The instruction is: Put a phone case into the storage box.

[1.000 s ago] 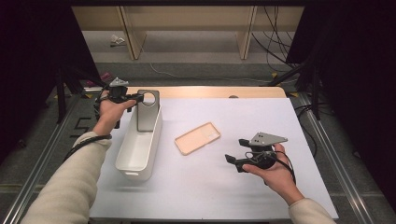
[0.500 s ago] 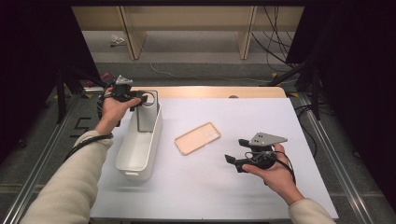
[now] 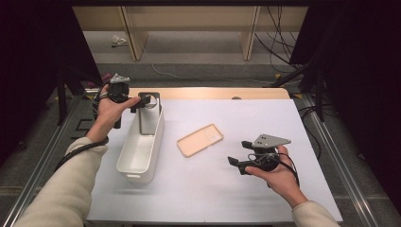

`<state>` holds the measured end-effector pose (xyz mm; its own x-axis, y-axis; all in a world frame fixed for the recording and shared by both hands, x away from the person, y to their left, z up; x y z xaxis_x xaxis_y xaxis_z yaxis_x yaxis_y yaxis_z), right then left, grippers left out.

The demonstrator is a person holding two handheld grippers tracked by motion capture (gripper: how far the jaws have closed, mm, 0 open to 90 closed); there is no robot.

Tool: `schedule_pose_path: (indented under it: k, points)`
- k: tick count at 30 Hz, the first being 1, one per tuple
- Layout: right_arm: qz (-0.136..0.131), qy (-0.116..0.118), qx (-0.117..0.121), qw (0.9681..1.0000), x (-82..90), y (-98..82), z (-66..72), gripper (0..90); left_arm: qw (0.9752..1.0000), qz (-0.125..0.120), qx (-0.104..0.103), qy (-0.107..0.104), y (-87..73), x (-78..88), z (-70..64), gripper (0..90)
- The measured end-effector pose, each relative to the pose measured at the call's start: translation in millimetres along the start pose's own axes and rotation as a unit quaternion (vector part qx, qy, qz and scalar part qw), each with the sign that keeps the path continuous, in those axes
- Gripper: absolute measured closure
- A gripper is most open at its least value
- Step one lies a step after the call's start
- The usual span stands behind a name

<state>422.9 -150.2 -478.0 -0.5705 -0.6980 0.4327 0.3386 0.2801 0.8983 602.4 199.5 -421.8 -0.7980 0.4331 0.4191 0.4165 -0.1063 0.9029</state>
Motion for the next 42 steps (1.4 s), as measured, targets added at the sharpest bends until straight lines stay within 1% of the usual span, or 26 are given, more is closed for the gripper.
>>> schedule_pose_path:
  k: [1,3,4,7,10,11,12,13,15,17,20,24,27,30,32,35,42]
  points:
    - [0.0,0.0,0.0,1.0,0.0,0.0,-0.1,18.7,0.9999,-0.006,0.006,-0.006,0.1,3.2,-3.0,0.0]
    - [0.0,0.0,0.0,1.0,-0.1,0.1,-0.1,18.7,0.9986,-0.026,0.034,-0.031,0.3,12.0,-14.6,0.0]
    - [0.0,-0.001,0.0,1.0,-0.3,0.3,-0.1,18.7,0.9982,-0.031,0.036,-0.038,-0.6,16.6,-19.9,0.0]
    - [-0.001,-0.001,-0.002,1.0,-0.1,0.8,-0.2,18.6,0.9977,-0.045,0.031,-0.041,-3.5,30.0,-32.1,0.0]
    - [-0.001,-0.001,-0.004,1.0,-0.2,0.8,-1.0,18.6,0.9983,-0.046,0.01,-0.035,-12.1,41.1,-42.6,0.0]
    - [-0.001,-0.002,-0.004,1.0,0.0,0.7,-1.3,18.6,0.9983,-0.046,0.002,-0.036,-15.9,44.7,-46.7,0.0]
    - [-0.001,-0.002,-0.004,1.0,0.1,0.6,-1.8,18.6,0.9979,-0.05,-0.004,-0.041,-19.1,48.5,-51.7,0.0]
    - [-0.002,-0.003,-0.005,1.0,0.0,0.7,-2.2,18.6,0.9974,-0.056,-0.007,-0.045,-22.4,52.3,-56.6,0.0]
    - [-0.002,-0.003,-0.005,1.0,-0.1,0.7,-2.4,18.6,0.9963,-0.065,-0.004,-0.057,-28.8,59.9,-66.7,0.0]
    - [-0.001,-0.002,-0.006,1.0,-0.3,0.7,-2.4,18.7,0.9957,-0.069,-0.003,-0.062,-34.8,66.7,-74.8,0.0]
    - [-0.003,-0.002,-0.007,1.0,-1.2,1.7,-1.9,18.7,0.9956,-0.063,-0.013,-0.068,-44.5,74.6,-85.0,0.0]
    - [-0.004,0.0,-0.006,1.0,-1.6,3.3,-1.4,18.8,0.9951,-0.059,-0.02,-0.077,-55.9,83.9,-96.2,0.0]
    - [-0.004,0.001,-0.008,1.0,-2.4,2.8,-1.9,18.8,0.9949,-0.054,-0.025,-0.082,-63.6,87.7,-102.8,0.0]
    - [-0.002,0.0,-0.008,1.0,-2.1,2.4,-3.3,18.7,0.9941,-0.05,-0.032,-0.091,-66.4,87.1,-109.1,0.0]
    - [-0.004,-0.001,-0.009,1.0,-2.1,2.8,-3.5,18.7,0.9939,-0.049,-0.034,-0.093,-66.6,85.3,-111.5,0.0]
    - [-0.004,-0.001,-0.008,1.0,-1.3,3.2,-3.4,18.7,0.9938,-0.048,-0.034,-0.094,-66.6,85.4,-112.7,0.0]
    - [-0.005,-0.004,-0.005,1.0,-0.1,3.8,-3.4,18.7,0.9942,-0.051,-0.035,-0.088,-63.9,85.9,-110.0,0.0]
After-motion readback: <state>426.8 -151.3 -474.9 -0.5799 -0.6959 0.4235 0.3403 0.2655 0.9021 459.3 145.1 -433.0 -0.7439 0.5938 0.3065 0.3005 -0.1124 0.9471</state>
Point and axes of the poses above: each handheld gripper's, and its own axes: x roughly backward along the jaws, y roughly out of its top, z roughly to its left, the point moved 10 cm from there along -x, roughly forward along the jaws, and after that the axes turned 5 degrees about -z, right-handed, at the moved point
